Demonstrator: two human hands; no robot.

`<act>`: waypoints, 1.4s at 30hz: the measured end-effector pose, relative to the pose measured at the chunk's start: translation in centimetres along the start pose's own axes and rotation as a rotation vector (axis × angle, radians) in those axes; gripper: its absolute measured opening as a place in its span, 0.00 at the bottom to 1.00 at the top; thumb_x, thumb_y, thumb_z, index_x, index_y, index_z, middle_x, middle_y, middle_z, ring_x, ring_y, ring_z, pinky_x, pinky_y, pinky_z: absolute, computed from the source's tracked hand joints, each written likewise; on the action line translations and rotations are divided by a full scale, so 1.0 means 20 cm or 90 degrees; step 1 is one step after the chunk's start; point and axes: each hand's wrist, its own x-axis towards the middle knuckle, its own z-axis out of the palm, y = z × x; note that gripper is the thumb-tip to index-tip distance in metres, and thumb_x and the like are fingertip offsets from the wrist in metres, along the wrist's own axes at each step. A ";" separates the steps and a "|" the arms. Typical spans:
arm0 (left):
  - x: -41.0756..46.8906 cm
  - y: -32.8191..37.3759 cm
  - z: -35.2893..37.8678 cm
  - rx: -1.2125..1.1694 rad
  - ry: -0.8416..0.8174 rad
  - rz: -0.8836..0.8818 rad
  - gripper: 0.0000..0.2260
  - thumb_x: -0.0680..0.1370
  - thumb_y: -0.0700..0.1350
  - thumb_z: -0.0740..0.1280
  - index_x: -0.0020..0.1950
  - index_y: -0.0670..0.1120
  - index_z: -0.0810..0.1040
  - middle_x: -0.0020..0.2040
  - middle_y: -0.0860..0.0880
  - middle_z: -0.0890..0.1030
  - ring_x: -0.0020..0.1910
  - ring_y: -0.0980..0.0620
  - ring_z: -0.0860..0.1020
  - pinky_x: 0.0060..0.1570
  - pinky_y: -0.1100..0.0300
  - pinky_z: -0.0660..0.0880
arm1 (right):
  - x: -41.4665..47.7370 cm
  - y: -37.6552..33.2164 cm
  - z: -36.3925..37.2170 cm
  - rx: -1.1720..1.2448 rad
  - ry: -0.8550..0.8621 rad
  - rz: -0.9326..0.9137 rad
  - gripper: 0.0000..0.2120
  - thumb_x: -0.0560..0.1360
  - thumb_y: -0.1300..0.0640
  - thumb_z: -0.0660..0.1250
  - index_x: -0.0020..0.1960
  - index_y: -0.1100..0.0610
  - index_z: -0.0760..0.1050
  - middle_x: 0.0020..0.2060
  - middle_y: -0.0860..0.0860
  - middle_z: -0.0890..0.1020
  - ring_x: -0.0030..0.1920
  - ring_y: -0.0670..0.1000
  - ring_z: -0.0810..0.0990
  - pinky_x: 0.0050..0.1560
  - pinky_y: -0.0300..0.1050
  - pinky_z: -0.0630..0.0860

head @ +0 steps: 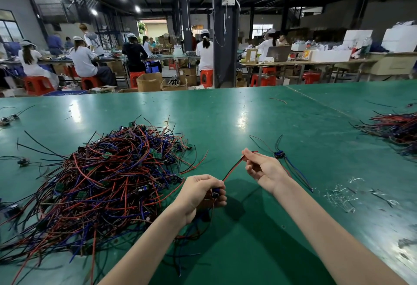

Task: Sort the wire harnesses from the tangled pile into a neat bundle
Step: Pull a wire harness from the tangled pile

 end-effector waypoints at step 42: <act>-0.03 0.03 0.01 0.029 -0.012 0.023 0.07 0.75 0.33 0.66 0.37 0.35 0.78 0.30 0.40 0.77 0.25 0.48 0.77 0.28 0.59 0.78 | 0.08 0.02 0.03 -0.229 0.045 -0.239 0.07 0.73 0.67 0.69 0.37 0.61 0.79 0.28 0.52 0.81 0.24 0.43 0.75 0.28 0.36 0.77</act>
